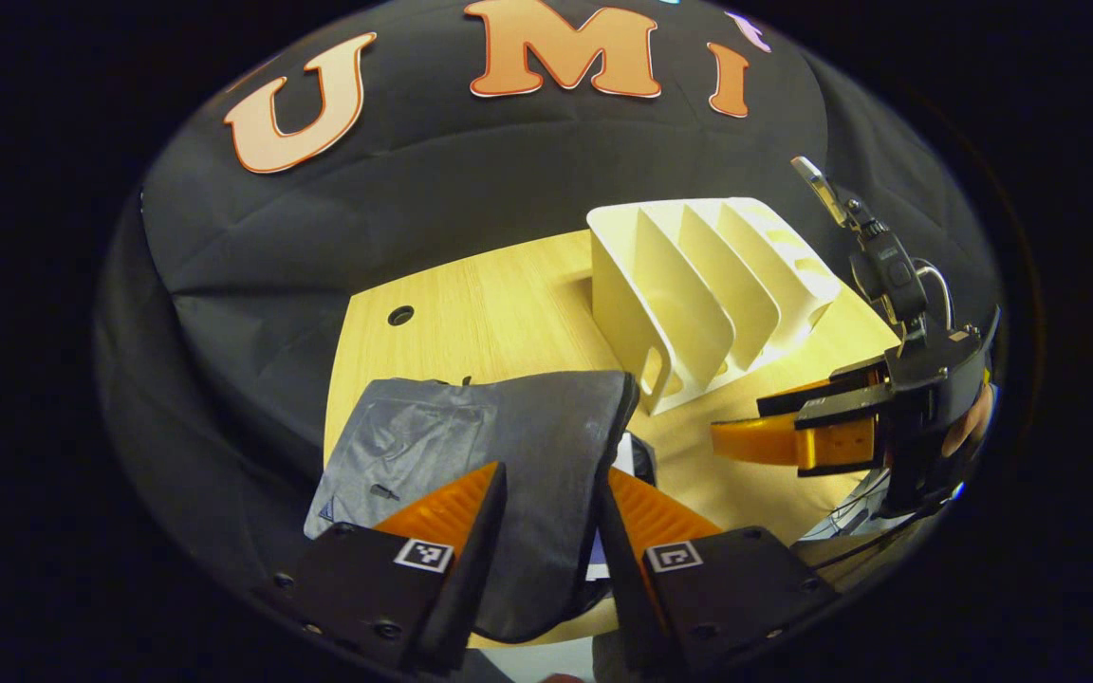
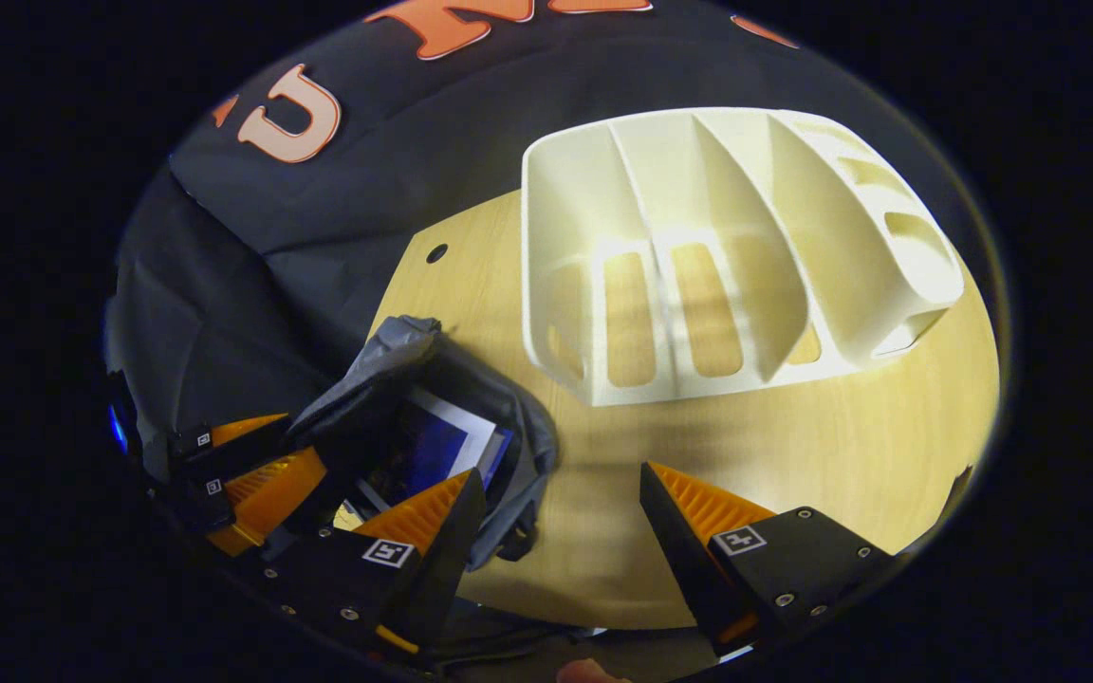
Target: Open the schoolbag, grab two books from the bookshelf and put them into the schoolbag.
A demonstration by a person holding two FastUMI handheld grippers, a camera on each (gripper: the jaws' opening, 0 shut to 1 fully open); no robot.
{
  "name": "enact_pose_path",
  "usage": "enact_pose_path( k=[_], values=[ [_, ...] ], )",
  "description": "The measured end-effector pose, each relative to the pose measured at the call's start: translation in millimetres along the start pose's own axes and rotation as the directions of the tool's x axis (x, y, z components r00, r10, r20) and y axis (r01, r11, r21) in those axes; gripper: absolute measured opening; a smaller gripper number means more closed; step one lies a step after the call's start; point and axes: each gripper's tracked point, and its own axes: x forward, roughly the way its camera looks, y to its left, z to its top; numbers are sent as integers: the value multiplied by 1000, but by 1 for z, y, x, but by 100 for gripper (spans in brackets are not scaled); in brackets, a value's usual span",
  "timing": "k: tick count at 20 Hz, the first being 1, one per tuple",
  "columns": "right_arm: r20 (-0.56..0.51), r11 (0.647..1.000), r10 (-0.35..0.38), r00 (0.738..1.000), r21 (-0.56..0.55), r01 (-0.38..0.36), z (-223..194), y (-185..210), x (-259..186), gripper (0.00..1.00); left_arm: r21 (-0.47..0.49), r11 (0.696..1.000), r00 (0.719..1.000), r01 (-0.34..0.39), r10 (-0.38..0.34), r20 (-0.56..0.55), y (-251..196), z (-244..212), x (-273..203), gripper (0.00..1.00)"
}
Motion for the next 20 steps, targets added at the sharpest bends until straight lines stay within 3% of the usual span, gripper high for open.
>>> enact_pose_path(
  k=[1, 4, 5, 10, 11, 12, 15, 18, 20],
  values=[
    [18, 1000, -8, 1000, -6, 8, 7, -8, -7, 98, 0, 1000, 1000, -8, 8, 1, -5, 1, -2, 64],
    [77, 999, -14, 997, -34, 16, 29, -25, -29, 98, -12, 1000, 1000, -22, 23, 21, -21, 10, -11, 63],
    [97, 999, -19, 995, -45, 23, 38, -31, -35, 98, -16, 1000, 999, -24, 24, 40, -28, 17, -16, 71],
    [231, 992, -20, 973, -118, 48, 83, -51, -76, 98, -72, 997, 982, -32, 45, 181, -57, 64, -30, 72],
    [265, 989, -21, 964, -136, 59, 93, -55, -86, 98, -91, 995, 975, -34, 53, 218, -65, 77, -33, 78],
    [302, 985, -18, 953, -157, 69, 103, -59, -96, 98, -109, 993, 965, -39, 66, 255, -72, 88, -35, 87],
    [410, 976, -20, 912, -189, 107, 134, -68, -123, 98, -142, 989, 928, -44, 93, 362, -93, 122, -41, 89],
    [509, 971, 0, 861, -206, 121, 159, -76, -155, 98, -184, 980, 865, -72, 153, 478, -117, 162, -58, 98],
    [565, 966, 7, 825, -217, 140, 173, -80, -171, 98, -233, 971, 825, -54, 174, 537, -134, 182, -65, 96]
  ],
)
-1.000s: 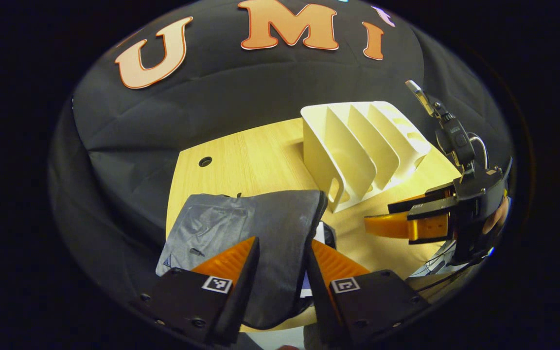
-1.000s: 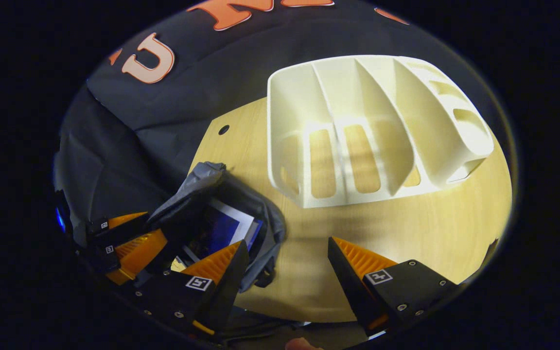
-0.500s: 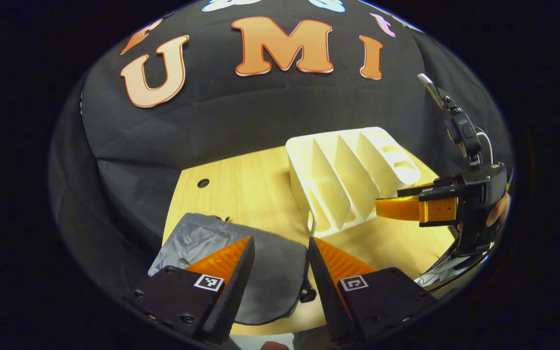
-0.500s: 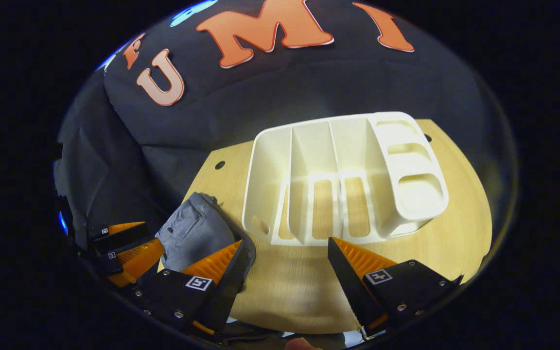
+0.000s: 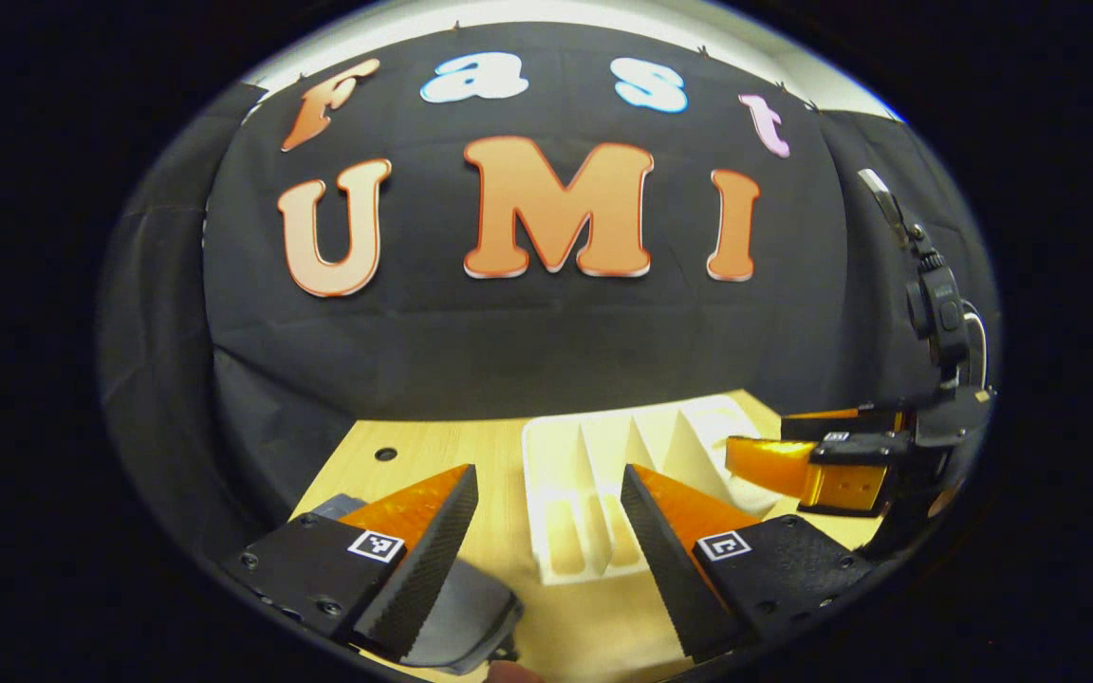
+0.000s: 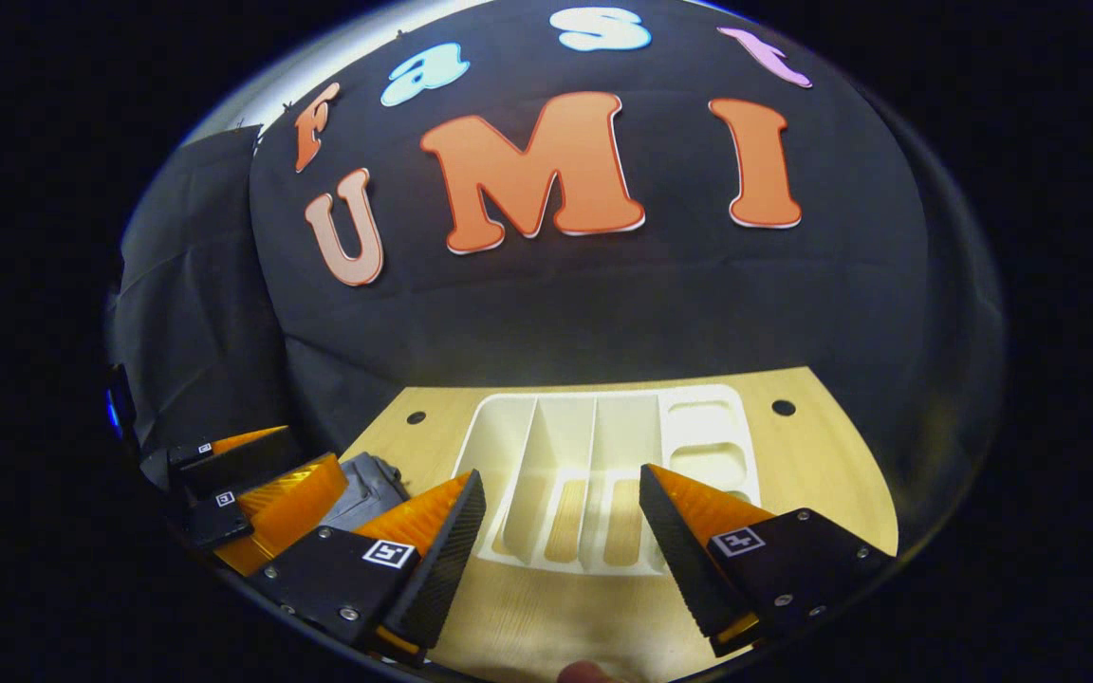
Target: Open the schoolbag, grab two books from the bookshelf and put them into the schoolbag.
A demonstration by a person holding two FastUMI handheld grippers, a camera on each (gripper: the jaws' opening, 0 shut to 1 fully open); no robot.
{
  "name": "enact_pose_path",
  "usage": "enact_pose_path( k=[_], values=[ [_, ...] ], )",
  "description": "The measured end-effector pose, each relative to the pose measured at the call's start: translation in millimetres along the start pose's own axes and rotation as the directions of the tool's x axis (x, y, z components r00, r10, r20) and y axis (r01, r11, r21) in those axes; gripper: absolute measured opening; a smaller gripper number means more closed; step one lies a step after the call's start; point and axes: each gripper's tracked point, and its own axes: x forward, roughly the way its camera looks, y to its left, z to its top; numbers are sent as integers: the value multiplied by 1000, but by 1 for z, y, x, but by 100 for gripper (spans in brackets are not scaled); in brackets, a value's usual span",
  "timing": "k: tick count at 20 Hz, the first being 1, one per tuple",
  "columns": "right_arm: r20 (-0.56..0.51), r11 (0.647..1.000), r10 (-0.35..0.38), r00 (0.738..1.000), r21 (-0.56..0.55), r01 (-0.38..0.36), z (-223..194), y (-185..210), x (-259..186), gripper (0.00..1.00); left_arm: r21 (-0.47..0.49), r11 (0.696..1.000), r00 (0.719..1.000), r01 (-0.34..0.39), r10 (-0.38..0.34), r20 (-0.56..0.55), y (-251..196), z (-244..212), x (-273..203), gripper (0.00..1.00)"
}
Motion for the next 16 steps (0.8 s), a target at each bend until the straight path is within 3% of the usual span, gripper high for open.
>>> enact_pose_path(
  k=[3, 7, 13, 15, 16],
  values=[
    [112, 999, -12, 994, -33, 16, 31, -8, -12, 97, -43, 999, 992, -4, 10, 125, -18, 31, -3, 96],
    [248, 996, -20, 969, -81, 42, 60, -13, -25, 97, -30, 999, 961, -17, 24, 276, -24, 70, -13, 95],
    [399, 987, 3, 917, -149, 62, 92, -3, -36, 97, -34, 999, 918, -28, 39, 394, -25, 90, -20, 96],
    [423, 985, 11, 906, -163, 64, 92, -3, -37, 100, -20, 999, 913, -42, 47, 404, -25, 87, -19, 96],
    [433, 984, 21, 901, -170, 58, 95, 0, -37, 97, -18, 999, 918, -42, 46, 394, -25, 83, -17, 96]
  ],
)
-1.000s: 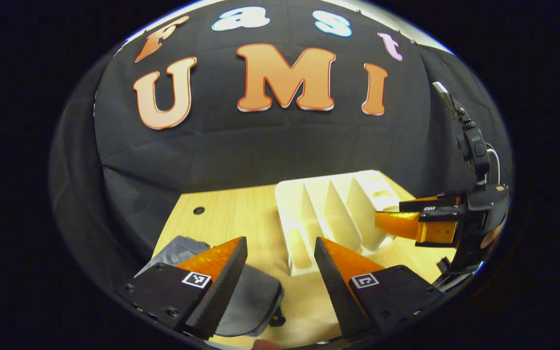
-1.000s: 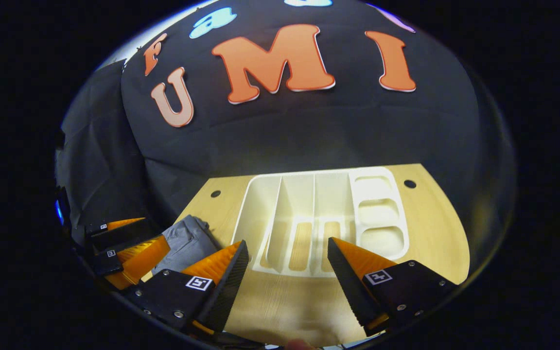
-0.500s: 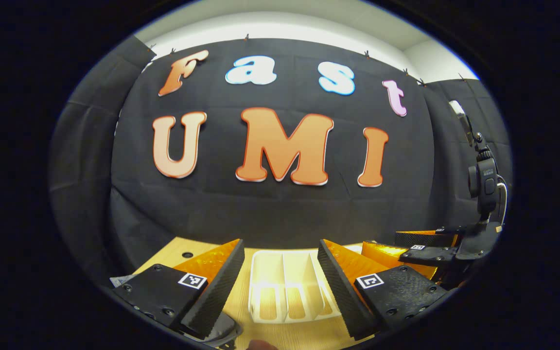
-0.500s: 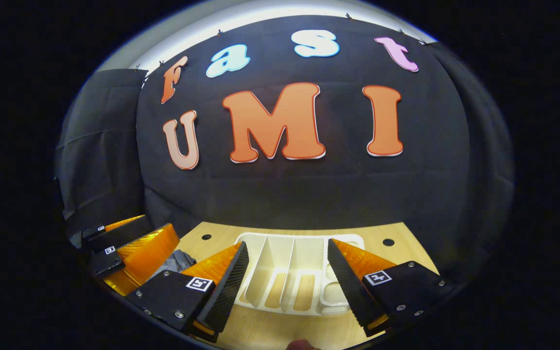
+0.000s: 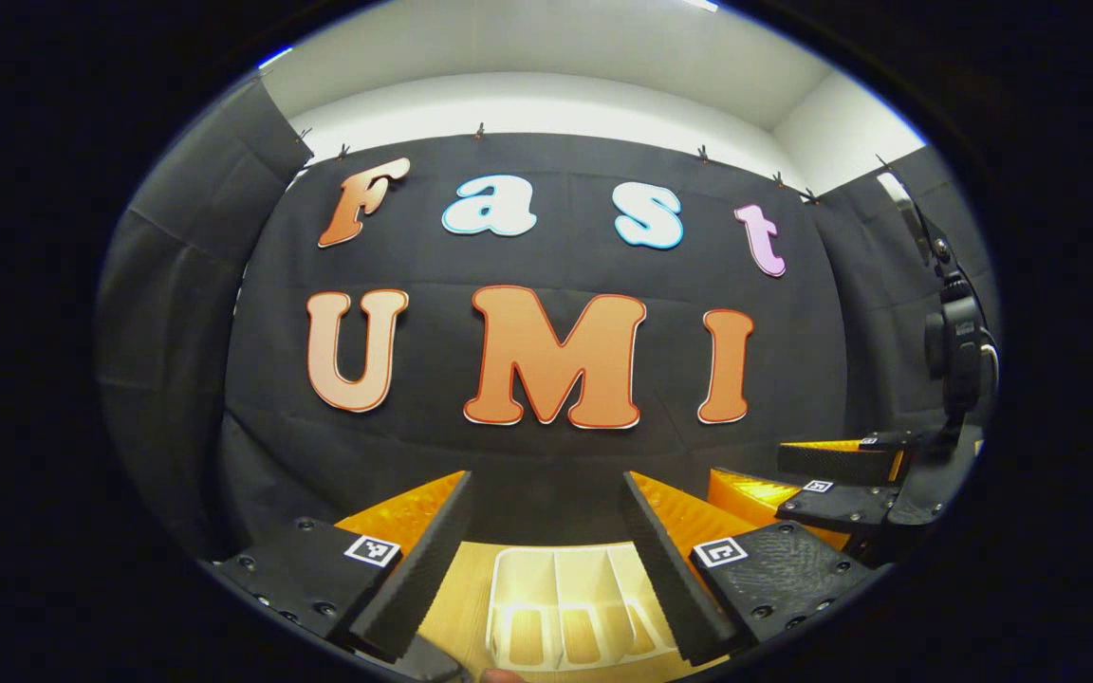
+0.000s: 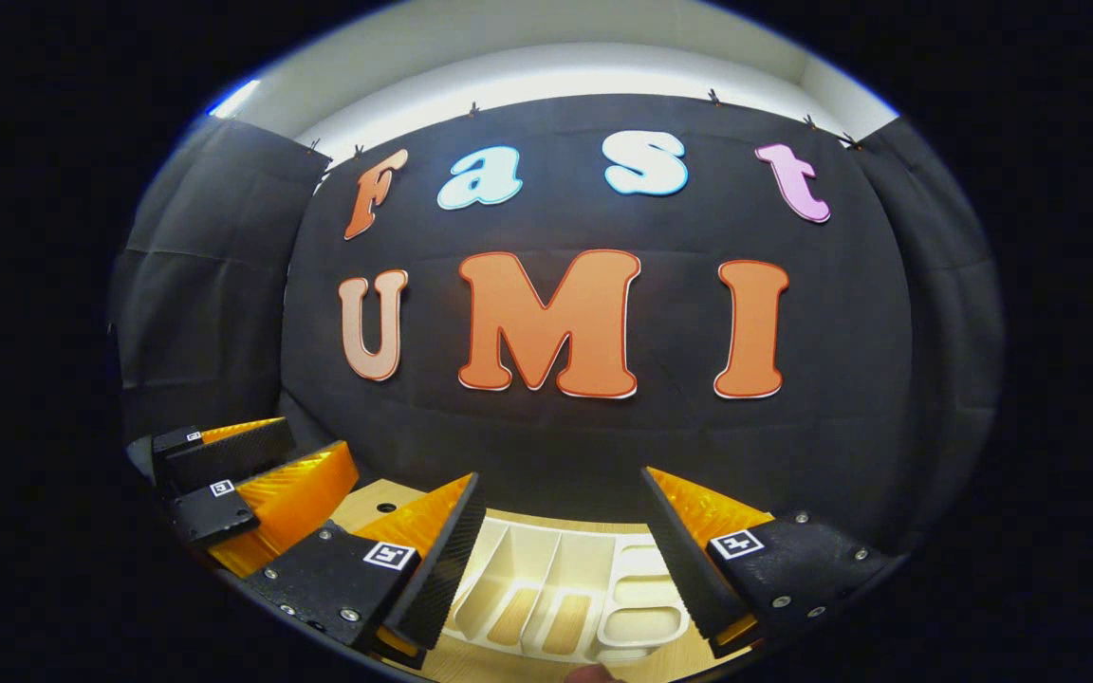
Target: Open the schoolbag, grab two books from the bookshelf and put them into the schoolbag.
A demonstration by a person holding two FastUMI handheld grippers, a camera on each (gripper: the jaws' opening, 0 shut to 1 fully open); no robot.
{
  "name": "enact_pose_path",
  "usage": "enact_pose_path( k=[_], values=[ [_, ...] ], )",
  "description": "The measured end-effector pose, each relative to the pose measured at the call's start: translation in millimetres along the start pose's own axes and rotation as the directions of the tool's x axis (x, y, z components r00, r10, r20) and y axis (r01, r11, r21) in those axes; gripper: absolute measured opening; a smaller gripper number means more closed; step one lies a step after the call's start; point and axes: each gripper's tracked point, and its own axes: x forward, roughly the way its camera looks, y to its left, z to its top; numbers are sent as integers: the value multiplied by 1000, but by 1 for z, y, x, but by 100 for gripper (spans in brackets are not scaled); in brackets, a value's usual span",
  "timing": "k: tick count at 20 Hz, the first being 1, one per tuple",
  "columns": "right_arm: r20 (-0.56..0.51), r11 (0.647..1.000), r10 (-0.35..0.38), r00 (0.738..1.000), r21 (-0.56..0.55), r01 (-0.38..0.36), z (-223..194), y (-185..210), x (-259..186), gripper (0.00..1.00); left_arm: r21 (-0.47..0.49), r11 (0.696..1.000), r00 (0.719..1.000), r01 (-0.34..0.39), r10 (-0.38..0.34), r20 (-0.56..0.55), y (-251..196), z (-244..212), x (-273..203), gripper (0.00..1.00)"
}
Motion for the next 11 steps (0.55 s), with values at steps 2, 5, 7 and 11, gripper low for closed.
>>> enact_pose_path(
  k=[2, 5, 7, 11],
  values=[
    [19, 1000, 6, 1000, -20, -6, 2, 4, 1, 97, -5, 1000, 1000, -3, 3, -14, 0, -7, -2, 96],
    [9, 999, 10, 1000, -35, -9, -7, 4, 3, 97, 7, 1000, 1000, -9, 9, -9, 4, -5, 1, 96],
    [4, 1000, 11, 1000, -23, -11, -9, 5, 5, 97, 17, 1000, 1000, -10, 10, -8, 5, -5, 3, 96],
    [-5, 1000, 11, 1000, -15, -11, -14, 5, 7, 97, 27, 1000, 1000, -16, 16, -14, 8, -7, 2, 96]
  ],
)
